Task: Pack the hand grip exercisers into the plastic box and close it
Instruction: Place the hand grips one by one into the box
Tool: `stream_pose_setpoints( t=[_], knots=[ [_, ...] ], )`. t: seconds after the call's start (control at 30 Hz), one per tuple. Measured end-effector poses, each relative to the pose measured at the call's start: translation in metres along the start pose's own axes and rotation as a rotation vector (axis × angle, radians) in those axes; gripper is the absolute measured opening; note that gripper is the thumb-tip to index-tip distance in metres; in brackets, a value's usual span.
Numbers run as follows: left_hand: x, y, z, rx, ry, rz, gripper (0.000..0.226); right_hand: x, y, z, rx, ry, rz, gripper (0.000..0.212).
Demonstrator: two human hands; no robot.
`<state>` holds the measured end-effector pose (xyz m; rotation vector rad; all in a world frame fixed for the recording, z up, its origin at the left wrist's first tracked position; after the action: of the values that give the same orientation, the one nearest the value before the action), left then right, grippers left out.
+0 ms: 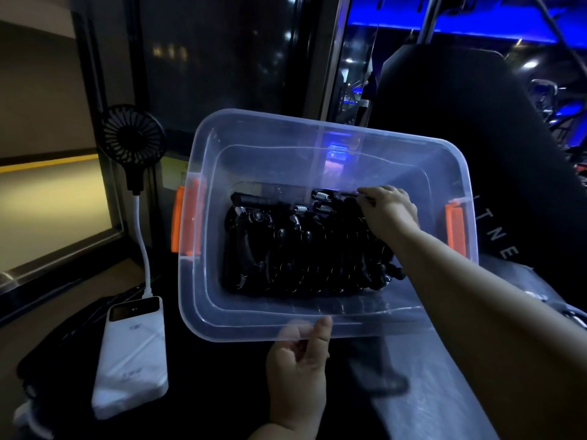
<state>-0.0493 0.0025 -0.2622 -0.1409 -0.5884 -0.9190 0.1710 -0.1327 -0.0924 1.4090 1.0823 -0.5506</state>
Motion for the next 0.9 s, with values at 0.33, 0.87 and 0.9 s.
stream_pose_setpoints(
  t=[0.33,0.87,0.9],
  knots=[
    [-0.006,0.001,0.0,0.035,0.081,0.052,0.04,-0.038,-0.044,0.024,-0.047,0.17,0.139,0.026],
    [-0.01,0.003,0.0,0.125,0.16,0.077,0.056,-0.077,-0.144,0.118,-0.014,0.304,0.396,0.024],
    [-0.01,0.003,0.0,0.132,0.159,0.079,0.056,-0.074,-0.149,0.132,0.022,0.305,0.385,0.026]
  ],
)
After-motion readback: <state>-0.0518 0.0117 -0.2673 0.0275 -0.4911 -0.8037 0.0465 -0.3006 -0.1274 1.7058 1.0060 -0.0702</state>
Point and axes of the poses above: each hand's wrist, its own y-axis towards the middle knuckle, its own x-axis out of the palm, z = x × y, the point moved 10 cm from there along y, towards the middle knuckle, and after that the axes turned 10 degrees about -y, right-handed, at the moved point
